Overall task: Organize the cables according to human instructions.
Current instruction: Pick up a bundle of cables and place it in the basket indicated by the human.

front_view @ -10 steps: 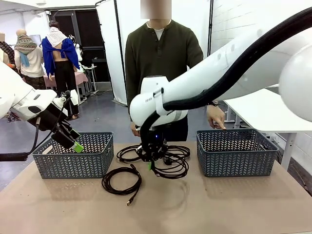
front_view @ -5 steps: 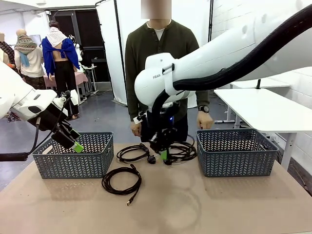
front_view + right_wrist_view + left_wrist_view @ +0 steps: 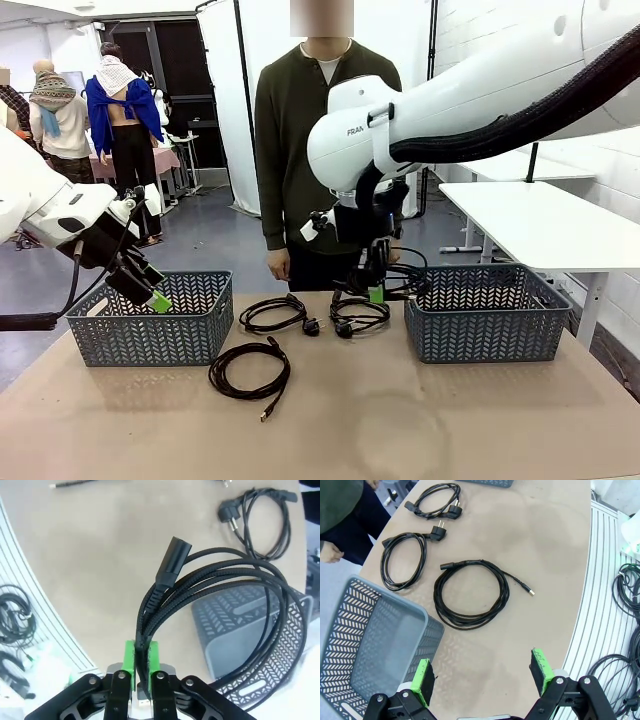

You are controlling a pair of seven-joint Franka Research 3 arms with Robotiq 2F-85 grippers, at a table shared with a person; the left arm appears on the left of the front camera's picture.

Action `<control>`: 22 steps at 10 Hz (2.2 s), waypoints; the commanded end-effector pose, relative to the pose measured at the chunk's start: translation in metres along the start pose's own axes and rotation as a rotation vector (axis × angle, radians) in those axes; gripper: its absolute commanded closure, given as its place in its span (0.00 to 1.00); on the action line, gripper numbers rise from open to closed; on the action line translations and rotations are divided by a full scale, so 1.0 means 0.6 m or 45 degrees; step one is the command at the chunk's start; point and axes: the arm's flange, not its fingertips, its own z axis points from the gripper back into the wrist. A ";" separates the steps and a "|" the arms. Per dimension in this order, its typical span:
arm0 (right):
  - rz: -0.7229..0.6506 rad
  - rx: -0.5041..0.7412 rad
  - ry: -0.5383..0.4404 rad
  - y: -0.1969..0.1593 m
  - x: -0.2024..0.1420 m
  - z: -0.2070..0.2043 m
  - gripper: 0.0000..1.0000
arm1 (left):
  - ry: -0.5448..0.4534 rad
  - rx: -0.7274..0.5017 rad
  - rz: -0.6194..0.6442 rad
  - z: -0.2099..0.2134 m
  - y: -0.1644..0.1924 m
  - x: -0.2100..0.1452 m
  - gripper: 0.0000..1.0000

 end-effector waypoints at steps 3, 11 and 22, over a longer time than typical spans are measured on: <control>0.000 0.000 0.000 0.000 0.000 0.000 1.00 | -0.021 -0.019 -0.015 0.001 0.008 -0.003 0.00; 0.089 0.006 0.000 -0.071 -0.110 0.026 1.00 | -0.021 -0.019 -0.015 0.001 0.008 -0.003 0.00; 0.442 -0.123 -0.045 -0.233 -0.261 -0.031 1.00 | -0.021 -0.019 -0.015 0.001 0.008 -0.003 0.00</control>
